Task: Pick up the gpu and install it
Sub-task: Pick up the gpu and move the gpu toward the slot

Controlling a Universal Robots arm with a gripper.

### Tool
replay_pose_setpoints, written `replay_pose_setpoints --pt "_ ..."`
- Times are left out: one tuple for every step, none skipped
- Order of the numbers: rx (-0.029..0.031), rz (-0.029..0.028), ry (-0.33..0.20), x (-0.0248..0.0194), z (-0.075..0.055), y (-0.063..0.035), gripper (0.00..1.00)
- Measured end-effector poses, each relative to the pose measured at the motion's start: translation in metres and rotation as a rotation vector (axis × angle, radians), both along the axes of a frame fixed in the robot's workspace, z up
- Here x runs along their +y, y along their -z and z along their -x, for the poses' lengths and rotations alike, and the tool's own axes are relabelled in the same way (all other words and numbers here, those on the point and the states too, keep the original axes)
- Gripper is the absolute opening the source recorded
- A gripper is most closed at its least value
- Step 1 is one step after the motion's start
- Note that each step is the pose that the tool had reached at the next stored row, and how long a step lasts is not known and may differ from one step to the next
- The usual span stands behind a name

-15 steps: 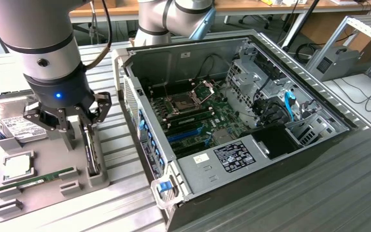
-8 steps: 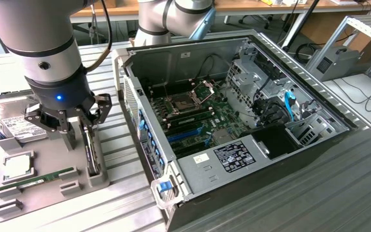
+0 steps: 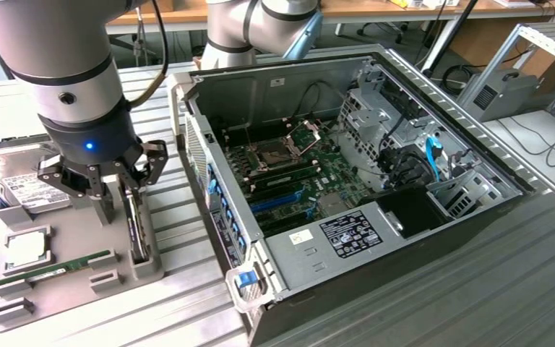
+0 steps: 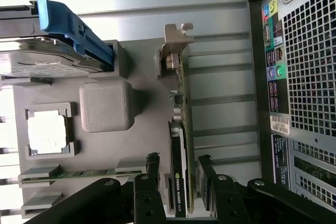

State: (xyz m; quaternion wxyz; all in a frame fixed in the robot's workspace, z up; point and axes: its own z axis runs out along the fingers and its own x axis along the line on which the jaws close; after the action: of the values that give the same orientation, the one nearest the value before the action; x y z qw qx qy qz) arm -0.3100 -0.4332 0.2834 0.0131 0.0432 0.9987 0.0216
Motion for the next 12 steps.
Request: replay_pose_setpoints --pt "-0.0002 -0.0002 0.000 0.0000 -0.0001 0.0008 0.42" --pt "-0.0001 -0.0001 0.000 0.0000 0.0000 0.0014 0.42" --pt "0.0000 -0.0001 0.000 0.0000 0.0000 0.0021 0.42" --pt "-0.0001 -0.0001 0.000 0.0000 0.0000 0.0028 0.42" --pt "-0.0002 -0.0002 0.000 0.0000 0.0000 0.0035 0.42" --pt "-0.0001 -0.0002 0.000 0.0000 0.0000 0.0040 0.42" --pt "0.0001 0.0000 0.000 -0.0001 0.0000 0.0046 0.42" --pt "-0.0001 -0.0002 0.000 -0.0004 -0.0001 0.0049 0.42" --pt "-0.0001 -0.0001 0.000 -0.0007 -0.0001 0.0050 0.42" --pt "-0.0001 -0.0002 0.000 -0.0010 -0.0001 0.0051 0.42" --pt "0.0000 -0.0001 0.000 -0.0017 -0.0002 0.0051 0.42" --pt "-0.0001 -0.0001 0.000 -0.0025 -0.0006 0.0053 0.42"
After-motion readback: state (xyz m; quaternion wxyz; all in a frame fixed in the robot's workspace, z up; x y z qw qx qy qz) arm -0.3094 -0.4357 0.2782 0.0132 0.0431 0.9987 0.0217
